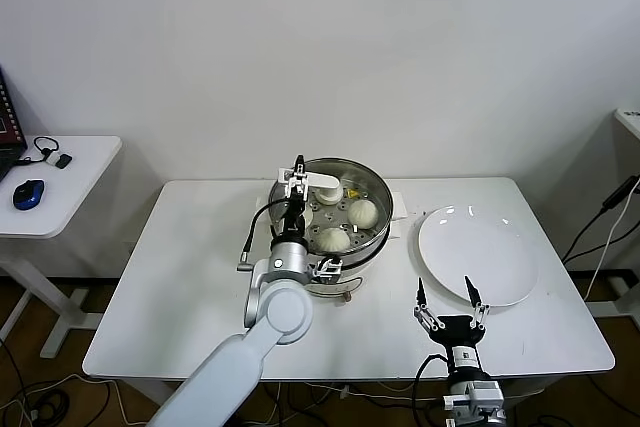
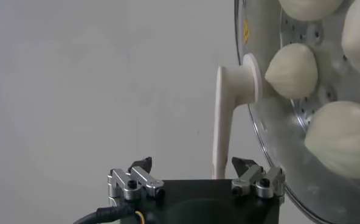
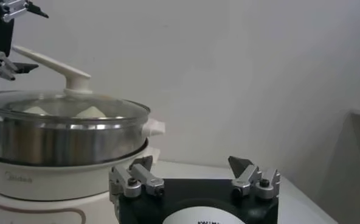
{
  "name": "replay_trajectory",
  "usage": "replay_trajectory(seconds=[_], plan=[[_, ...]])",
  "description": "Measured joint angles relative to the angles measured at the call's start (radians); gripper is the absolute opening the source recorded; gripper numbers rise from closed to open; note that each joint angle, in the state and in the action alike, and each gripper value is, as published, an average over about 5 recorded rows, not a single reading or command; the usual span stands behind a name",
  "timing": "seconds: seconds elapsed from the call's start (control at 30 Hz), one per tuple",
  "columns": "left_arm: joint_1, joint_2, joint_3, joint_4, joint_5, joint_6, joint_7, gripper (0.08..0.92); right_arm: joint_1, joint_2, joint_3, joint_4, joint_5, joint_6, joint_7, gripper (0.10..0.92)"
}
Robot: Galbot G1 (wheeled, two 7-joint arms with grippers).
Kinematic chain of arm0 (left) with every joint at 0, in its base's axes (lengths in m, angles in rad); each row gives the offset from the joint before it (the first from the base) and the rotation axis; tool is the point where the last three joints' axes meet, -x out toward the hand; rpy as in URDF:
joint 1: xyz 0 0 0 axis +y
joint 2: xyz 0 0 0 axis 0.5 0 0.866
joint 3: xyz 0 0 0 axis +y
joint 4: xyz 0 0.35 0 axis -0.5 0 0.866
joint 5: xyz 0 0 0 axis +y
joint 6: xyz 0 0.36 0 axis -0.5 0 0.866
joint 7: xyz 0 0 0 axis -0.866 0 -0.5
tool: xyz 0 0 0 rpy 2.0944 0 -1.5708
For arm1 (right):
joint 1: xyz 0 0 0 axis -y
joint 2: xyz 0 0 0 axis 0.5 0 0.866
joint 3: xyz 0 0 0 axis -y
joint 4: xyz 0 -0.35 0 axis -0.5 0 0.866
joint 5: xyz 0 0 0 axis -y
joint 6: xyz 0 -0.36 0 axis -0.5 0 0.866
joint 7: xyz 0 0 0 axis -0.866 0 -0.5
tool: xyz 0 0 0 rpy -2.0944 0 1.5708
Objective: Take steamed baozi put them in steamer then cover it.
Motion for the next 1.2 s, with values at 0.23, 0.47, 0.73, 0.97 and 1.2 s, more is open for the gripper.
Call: replay_trajectory(seconds=[0.23, 0.47, 0.73, 0.97, 1.2], plan=[[-0.037, -0.020, 0.011, 0.044, 0.007, 0.001, 0.002, 0.823, -0.002, 0.003, 0.003, 0.001, 0.005, 0.001, 0.000, 0.823], [-0.052, -0.024, 0.015, 0.077, 0.008, -0.004, 0.004, 0.767, -0.011, 0.003, 0.010, 0.002, 0.015, 0.002, 0.001, 0.823], [-0.049, -0.023, 0.018, 0.095, 0.009, -0.013, -0.002, 0.536, -0.008, 0.001, 0.013, 0.002, 0.025, 0.001, 0.003, 0.823], [-0.051, -0.015, 0.018, 0.104, 0.008, -0.019, -0.007, 0.337, -0.006, 0.003, 0.014, 0.001, 0.031, -0.001, 0.004, 0.823], [-0.059, -0.003, 0.018, 0.099, 0.007, -0.028, -0.012, 0.215, -0.006, 0.005, 0.015, 0.001, 0.034, -0.001, 0.006, 0.823]])
